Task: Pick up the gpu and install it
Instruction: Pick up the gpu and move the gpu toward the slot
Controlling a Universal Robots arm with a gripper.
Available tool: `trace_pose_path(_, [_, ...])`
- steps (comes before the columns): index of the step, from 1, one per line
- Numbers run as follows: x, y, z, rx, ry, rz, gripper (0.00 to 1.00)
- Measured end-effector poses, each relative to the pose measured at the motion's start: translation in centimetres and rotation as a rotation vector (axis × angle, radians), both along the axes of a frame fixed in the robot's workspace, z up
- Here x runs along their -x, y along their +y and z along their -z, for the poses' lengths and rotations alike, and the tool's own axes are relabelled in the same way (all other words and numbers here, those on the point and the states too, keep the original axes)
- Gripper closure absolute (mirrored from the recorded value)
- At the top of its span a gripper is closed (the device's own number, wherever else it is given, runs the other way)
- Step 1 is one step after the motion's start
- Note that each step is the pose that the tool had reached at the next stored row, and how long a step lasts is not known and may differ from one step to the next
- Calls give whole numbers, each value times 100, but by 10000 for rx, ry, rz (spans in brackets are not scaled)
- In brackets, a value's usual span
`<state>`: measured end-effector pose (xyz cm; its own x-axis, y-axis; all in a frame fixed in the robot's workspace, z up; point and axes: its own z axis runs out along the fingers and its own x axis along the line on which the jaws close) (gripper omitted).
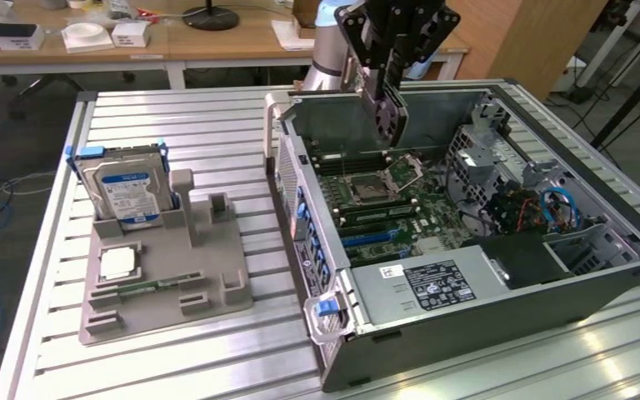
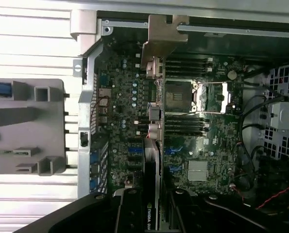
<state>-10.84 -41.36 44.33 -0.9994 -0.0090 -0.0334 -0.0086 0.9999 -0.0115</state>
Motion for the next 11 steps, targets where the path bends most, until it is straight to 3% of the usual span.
trace_pose_path(11, [-332,20,1,-1,-1,-1,74])
